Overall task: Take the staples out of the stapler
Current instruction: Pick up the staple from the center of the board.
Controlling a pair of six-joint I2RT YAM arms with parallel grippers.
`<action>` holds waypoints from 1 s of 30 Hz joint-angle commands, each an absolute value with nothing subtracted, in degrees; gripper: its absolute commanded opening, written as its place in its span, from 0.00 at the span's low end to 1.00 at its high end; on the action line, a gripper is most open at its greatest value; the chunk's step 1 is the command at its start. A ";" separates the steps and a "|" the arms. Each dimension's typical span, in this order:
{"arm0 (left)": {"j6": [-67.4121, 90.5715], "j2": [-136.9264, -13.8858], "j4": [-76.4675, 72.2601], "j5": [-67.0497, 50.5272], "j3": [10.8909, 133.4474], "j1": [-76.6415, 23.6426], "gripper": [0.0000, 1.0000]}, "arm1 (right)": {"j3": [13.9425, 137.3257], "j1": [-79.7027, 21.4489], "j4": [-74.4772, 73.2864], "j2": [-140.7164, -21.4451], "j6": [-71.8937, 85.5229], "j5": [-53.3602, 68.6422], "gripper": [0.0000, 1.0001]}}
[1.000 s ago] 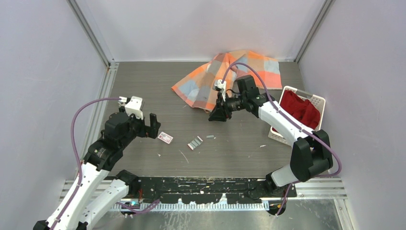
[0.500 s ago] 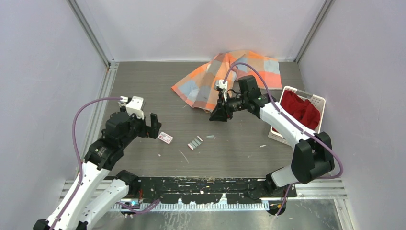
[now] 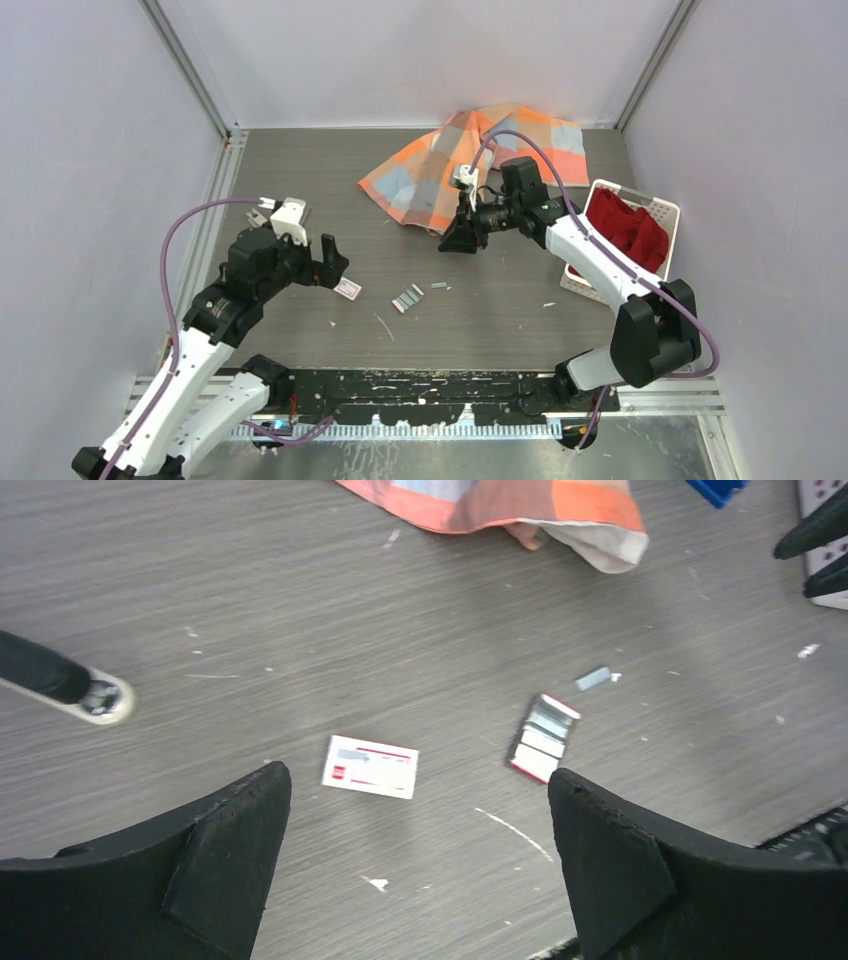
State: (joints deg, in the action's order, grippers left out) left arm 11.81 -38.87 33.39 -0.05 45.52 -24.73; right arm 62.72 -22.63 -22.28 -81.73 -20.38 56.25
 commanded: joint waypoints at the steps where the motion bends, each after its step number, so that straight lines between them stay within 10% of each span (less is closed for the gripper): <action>1: 22.83 -41.84 25.96 -10.80 44.74 -24.43 0.99 | 62.70 -22.38 -19.83 -77.87 -19.94 58.16 0.35; 8: 37.46 -47.15 6.66 -16.79 36.20 -26.04 0.93 | 62.12 -21.99 -19.07 -76.18 -19.68 58.23 0.37; 30: 8.81 -78.85 -5.23 -17.56 45.36 -41.82 0.77 | 62.20 -16.00 -19.27 -75.44 -19.60 58.62 0.37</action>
State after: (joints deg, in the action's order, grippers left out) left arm 16.60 -73.67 -2.48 -14.00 39.46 -39.81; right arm 61.80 -16.99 -21.23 -78.11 -19.97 57.34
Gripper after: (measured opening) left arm 0.793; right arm 0.367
